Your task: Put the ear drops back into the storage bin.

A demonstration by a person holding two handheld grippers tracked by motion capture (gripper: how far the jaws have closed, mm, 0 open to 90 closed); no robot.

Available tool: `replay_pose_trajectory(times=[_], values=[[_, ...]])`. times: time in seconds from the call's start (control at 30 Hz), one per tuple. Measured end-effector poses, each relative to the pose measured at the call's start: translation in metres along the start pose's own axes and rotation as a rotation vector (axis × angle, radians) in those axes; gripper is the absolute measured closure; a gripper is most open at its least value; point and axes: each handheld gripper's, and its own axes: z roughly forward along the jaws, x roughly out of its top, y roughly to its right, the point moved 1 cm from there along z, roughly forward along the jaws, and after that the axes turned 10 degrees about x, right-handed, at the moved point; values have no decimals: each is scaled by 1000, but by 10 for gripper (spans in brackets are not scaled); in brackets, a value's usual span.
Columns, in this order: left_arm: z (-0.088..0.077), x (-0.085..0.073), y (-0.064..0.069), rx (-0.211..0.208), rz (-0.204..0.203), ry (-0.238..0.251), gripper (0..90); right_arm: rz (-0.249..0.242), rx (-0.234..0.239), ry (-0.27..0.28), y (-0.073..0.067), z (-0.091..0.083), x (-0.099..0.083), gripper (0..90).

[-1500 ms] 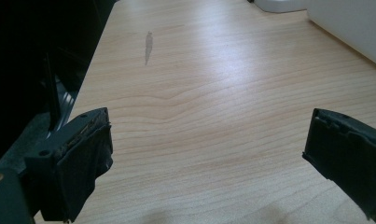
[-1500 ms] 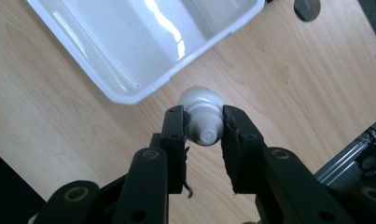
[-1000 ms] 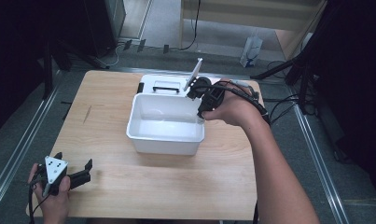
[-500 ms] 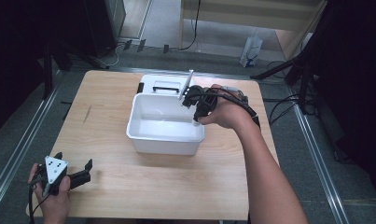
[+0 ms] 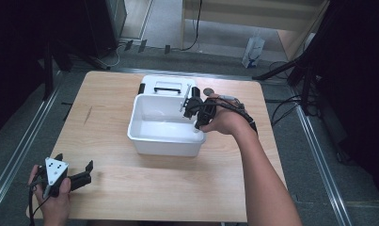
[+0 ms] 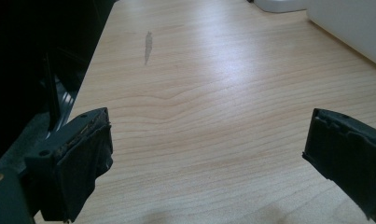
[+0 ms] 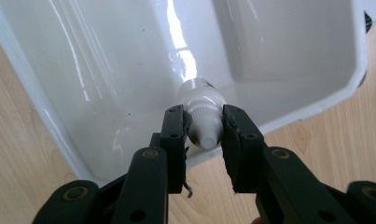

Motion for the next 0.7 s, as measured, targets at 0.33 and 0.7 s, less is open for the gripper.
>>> replay_pose_trajectory(times=[0.33,0.7], values=[[0,0,0,0,-5,4,15,-43,26,-31,-2,23,1,719],[0,0,0,0,-4,3,16,-39,52,-39,0,40,0,733]])
